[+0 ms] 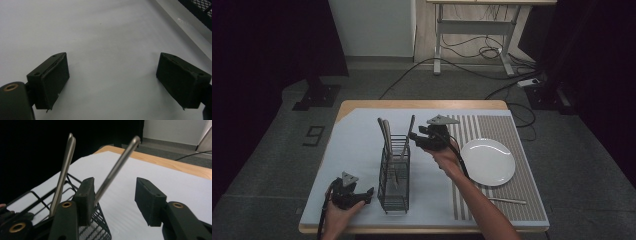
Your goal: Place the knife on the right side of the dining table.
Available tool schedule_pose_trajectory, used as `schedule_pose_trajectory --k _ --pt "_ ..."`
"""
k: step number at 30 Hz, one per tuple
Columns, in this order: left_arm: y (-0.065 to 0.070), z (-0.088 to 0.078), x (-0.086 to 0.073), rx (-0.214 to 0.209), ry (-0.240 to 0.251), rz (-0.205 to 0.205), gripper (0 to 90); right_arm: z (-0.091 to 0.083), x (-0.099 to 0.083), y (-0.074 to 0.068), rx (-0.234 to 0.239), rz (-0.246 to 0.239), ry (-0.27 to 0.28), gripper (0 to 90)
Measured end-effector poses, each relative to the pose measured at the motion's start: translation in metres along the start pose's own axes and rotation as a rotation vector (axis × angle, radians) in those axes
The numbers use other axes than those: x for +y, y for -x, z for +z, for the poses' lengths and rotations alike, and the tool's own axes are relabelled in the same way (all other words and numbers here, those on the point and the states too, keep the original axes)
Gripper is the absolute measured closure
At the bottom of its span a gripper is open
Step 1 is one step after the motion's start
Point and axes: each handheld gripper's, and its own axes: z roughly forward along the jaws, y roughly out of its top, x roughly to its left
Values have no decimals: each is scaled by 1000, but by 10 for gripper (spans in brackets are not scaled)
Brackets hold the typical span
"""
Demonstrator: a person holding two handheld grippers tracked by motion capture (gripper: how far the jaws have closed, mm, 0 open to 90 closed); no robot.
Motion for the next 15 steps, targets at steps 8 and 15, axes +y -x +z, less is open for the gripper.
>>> schedule_pose_trajectory --k 8,15 --pt "0 0 0 -1 0 0 108 11 10 0 14 14 7 566" --pt "0 0 0 -1 0 1 108 20 15 0 8 23 -3 621"
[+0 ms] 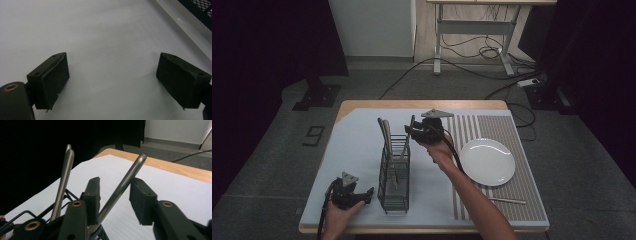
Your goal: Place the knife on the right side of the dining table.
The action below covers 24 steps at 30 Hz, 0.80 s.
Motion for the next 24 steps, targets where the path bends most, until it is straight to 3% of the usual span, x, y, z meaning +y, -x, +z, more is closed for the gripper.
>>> schedule_pose_trajectory --k 8,12,18,21,24 --pt "0 0 0 -1 -2 1 107 5 -1 2 10 34 -20 698" --pt "0 0 0 -1 -1 1 107 3 0 4 26 75 -18 723" --pt "0 0 0 -1 -1 1 107 -3 0 3 72 103 11 757" --pt "0 0 0 -2 -1 -1 107 -9 1 4 133 171 45 789" --pt "0 0 0 -2 0 -1 107 -12 2 5 161 182 56 801"
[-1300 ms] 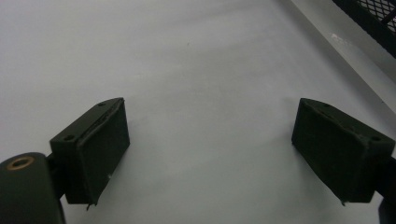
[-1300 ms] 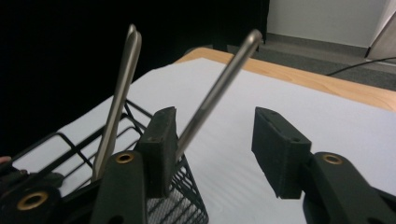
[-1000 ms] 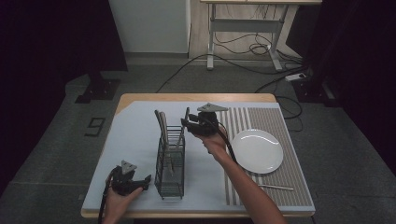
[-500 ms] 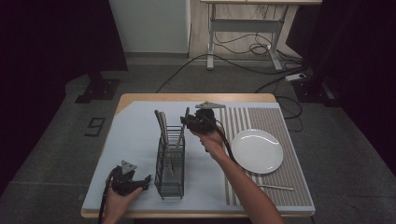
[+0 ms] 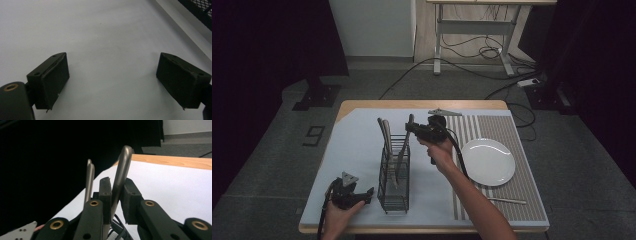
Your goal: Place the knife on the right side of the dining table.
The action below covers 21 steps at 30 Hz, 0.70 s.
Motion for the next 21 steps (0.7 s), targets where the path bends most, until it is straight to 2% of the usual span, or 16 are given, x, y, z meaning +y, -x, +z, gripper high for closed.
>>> schedule_pose_trajectory --k 2,6,10,14,17,19,21 --pt "0 0 0 0 0 0 107 -1 1 0 7 7 5 807" --pt "0 0 0 0 -1 -1 107 -8 5 2 53 51 34 835" --pt "0 0 0 0 0 -2 107 -11 5 2 61 49 37 836" --pt "0 0 0 0 -2 1 107 -15 6 -1 65 21 64 838" --pt "0 0 0 0 -2 1 107 -26 12 -2 81 30 114 839" --pt "0 0 0 0 -2 1 107 -29 14 -3 78 25 124 839" --pt "0 0 0 0 -2 2 107 -39 20 -7 73 0 155 839"
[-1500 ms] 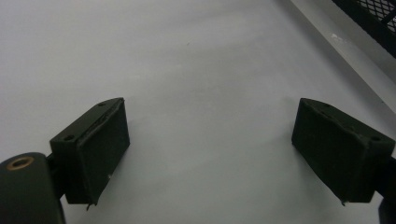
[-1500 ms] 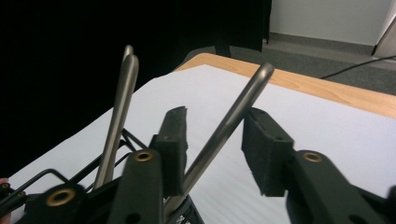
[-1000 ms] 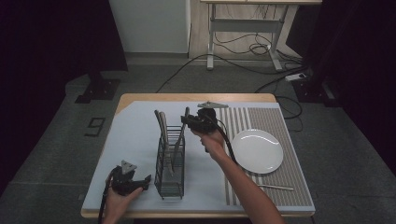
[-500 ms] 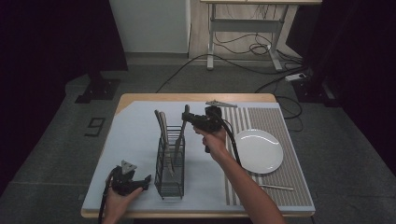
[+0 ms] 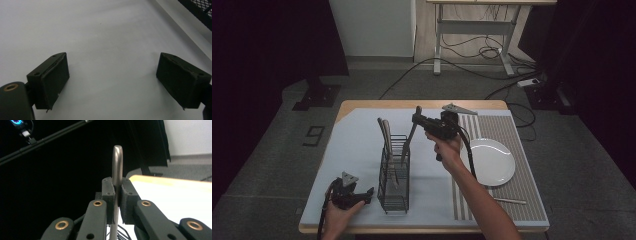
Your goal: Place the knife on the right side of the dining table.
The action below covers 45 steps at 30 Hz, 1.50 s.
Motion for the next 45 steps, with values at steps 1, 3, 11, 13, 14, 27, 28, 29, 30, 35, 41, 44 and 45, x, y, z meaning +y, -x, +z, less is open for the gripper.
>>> schedule_pose_trajectory --k 1,3,11,13,14,27,28,29,30,35,41,44,45 --pt "0 0 0 0 0 0 107 -3 2 -1 6 -9 15 839" --pt "0 0 0 0 1 0 107 -10 6 -4 18 -28 44 839" --pt "0 0 0 2 0 1 107 -27 18 -9 19 -57 95 840" --pt "0 0 0 1 1 1 107 -31 21 -10 18 -60 110 840" --pt "0 0 0 1 1 1 107 -32 22 -10 18 -58 116 840" --pt "0 0 0 1 1 0 107 -60 38 -14 18 -78 222 840" --pt "0 0 0 0 1 0 107 -63 39 -13 17 -78 227 840" --pt "0 0 0 0 1 0 107 -66 41 -13 13 -78 235 840" --pt "0 0 0 0 1 0 107 -69 42 -12 10 -76 243 840" --pt "0 0 0 0 1 0 107 -79 43 -2 -21 -71 253 840" --pt "0 0 0 0 1 -1 107 -78 29 20 -76 -32 236 840" --pt "0 0 0 0 0 -1 107 -76 21 31 -111 -22 223 840" --pt "0 0 0 0 0 -1 107 -76 21 31 -111 -22 223 840"
